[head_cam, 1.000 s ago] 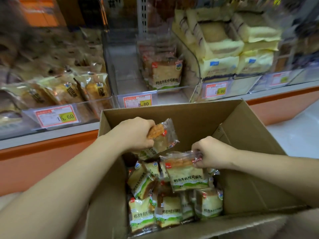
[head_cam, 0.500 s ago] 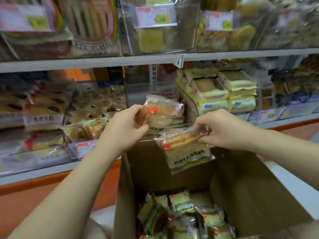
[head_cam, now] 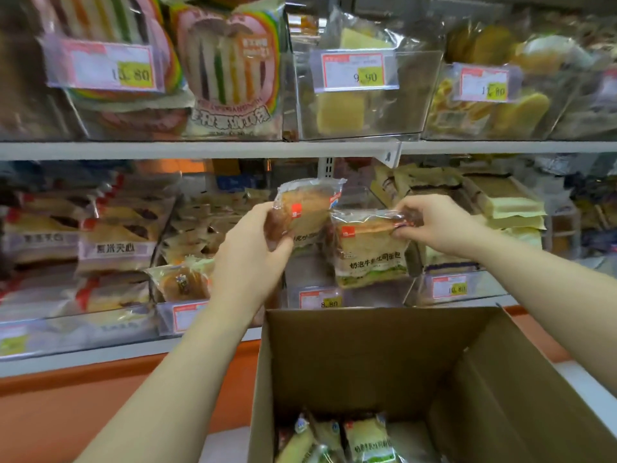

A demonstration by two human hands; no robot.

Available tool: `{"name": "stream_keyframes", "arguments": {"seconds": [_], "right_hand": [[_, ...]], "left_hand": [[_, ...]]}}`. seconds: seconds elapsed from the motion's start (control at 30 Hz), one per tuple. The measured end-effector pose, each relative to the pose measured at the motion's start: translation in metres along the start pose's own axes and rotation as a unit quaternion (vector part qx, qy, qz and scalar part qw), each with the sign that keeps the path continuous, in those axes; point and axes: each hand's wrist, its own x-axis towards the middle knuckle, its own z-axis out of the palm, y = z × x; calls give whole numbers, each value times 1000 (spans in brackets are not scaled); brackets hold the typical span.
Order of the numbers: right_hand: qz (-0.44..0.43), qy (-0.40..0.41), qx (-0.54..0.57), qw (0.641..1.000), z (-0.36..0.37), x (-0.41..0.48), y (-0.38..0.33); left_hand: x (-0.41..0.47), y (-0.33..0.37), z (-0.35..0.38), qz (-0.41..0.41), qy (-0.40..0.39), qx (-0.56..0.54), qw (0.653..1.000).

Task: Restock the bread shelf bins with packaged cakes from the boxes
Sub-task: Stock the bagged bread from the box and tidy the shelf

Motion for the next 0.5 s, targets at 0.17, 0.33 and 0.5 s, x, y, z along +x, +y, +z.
{"name": "stream_keyframes", "arguments": {"seconds": [0.17,0.33,0.5], "right_hand": [[60,28,-22,998,29,31,24],[62,24,-77,995,44,45,32],[-4,-109,-391,914,50,22,27]], "left_hand": [[3,-12,10,6,5,-30,1000],[6,-16,16,8,0,-54,998],[8,-20,16,5,5,-66,998]]}}
